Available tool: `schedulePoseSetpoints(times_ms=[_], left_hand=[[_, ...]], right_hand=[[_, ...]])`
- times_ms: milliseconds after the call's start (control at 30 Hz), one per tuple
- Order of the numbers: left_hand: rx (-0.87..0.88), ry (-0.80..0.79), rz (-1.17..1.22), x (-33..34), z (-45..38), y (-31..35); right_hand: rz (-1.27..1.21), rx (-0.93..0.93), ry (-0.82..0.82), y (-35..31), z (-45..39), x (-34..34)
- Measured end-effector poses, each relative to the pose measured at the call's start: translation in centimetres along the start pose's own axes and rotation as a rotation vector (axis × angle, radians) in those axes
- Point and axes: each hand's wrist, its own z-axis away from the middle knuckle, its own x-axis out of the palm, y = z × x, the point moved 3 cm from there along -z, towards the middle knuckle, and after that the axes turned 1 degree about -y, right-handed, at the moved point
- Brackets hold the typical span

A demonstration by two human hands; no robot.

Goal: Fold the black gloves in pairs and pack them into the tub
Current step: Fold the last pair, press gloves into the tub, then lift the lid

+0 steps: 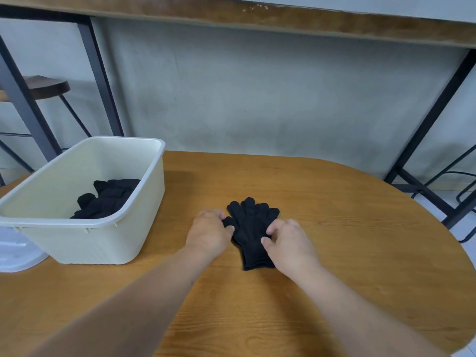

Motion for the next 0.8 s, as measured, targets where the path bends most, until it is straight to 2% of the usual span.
schedulePoseSetpoints(times_ms=[100, 167, 300, 367, 500, 633, 800], left_hand=[[0.118, 0.003, -0.158, 0.6, 0.1, 0.6], [0.202, 0.004, -0.237, 1.1, 0.4, 1.0], [0.403, 0.030, -0.281, 1.8, 1.6, 1.9], [0.485, -0.011, -0.279, 2.2, 2.2, 2.2], [0.501, -0.121, -0.344, 2.7, 2.1, 2.1], [0.528, -0.162, -0.387, 2.8, 1.7, 1.5], [0.565, -0.171, -0.424, 3.2, 1.5, 0.8]], right_hand=[[0.019, -0.092, -0.058, -0.1, -0.2, 1.3], [-0.048, -0.080, -0.109, 0.1, -0.6, 1.8], [-0.227, 0.011, 0.010, 0.7, -2.7, 0.6], [-0.261, 0.098, 0.021, 1.2, -4.3, -0.2], [-0.221, 0.176, -0.010, 1.2, -7.3, -0.5], [-0.239, 0.188, -0.047, 0.9, -9.1, 0.3], [-0.195, 0.091, 0.005, 0.5, -10.0, 1.4]])
